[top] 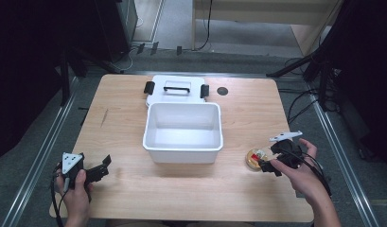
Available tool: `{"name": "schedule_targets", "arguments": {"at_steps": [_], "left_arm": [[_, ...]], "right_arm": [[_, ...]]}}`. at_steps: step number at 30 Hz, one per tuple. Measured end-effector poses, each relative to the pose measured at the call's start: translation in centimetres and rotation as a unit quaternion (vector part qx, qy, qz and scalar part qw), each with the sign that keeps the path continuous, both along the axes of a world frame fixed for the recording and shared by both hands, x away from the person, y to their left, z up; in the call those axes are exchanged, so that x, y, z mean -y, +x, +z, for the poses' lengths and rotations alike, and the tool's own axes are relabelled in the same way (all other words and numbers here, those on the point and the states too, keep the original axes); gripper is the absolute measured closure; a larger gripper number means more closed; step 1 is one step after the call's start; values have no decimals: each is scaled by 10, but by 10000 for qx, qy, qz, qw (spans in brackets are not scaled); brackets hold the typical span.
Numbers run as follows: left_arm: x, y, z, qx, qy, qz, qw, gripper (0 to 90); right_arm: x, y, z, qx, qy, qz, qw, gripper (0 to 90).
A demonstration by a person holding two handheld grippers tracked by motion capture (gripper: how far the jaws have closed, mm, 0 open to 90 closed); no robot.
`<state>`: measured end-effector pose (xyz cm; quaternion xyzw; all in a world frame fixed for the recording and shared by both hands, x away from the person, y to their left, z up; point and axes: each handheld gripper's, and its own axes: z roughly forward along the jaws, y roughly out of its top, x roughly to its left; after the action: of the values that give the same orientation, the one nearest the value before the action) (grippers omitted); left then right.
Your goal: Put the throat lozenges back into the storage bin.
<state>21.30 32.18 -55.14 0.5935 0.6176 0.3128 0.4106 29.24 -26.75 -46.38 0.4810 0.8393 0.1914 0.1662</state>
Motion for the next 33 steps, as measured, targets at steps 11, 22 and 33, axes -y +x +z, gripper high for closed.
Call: {"name": "schedule_targets", "arguments": {"at_steps": [11,22,33], "left_arm": [[0,0,0,-22,-15,-17,10000,0],[0,1,0,-51,-11,-19,10000,0],[0,1,0,-38,-42,-50,10000,0]], "right_arm": [[-26,21,2,-775,-349,412,9955,36],[-36,34,2,-1252,-492,432,9900,11],[-47,47,-9,-1610,-715,345,9837,2]]}}
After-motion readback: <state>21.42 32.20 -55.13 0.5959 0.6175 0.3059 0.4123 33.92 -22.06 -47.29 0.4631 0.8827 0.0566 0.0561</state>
